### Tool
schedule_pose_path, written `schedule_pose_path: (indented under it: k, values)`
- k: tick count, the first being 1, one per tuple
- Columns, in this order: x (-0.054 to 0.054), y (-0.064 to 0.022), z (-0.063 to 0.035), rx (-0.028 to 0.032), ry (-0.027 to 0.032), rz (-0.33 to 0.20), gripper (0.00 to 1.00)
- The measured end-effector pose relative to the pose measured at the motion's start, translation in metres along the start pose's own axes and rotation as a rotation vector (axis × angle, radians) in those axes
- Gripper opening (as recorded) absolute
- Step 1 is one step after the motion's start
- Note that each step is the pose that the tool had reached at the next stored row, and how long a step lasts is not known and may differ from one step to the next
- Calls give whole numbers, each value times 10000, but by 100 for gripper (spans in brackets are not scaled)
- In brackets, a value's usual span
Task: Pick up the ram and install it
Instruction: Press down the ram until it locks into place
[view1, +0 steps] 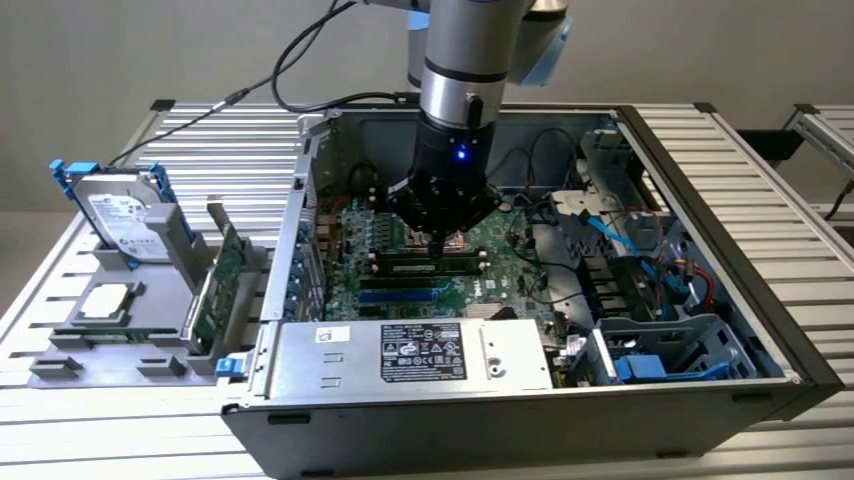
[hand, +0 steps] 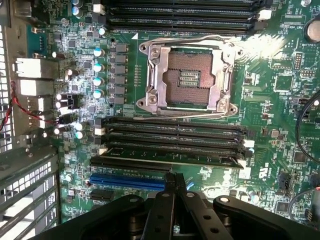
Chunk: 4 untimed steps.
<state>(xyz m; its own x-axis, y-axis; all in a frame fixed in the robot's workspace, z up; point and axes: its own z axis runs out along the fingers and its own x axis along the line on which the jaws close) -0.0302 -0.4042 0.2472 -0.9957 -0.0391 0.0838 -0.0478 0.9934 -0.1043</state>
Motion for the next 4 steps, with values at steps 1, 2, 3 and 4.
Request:
schedule_pose_path:
  k: [1,2,3,4]
  values:
    - [0,0,0,0,0,0,11]
    - [0,0,0,1,0,0,11]
    - [0,0,0,0,0,1,11]
    - [0,0,0,0,-1,0,11]
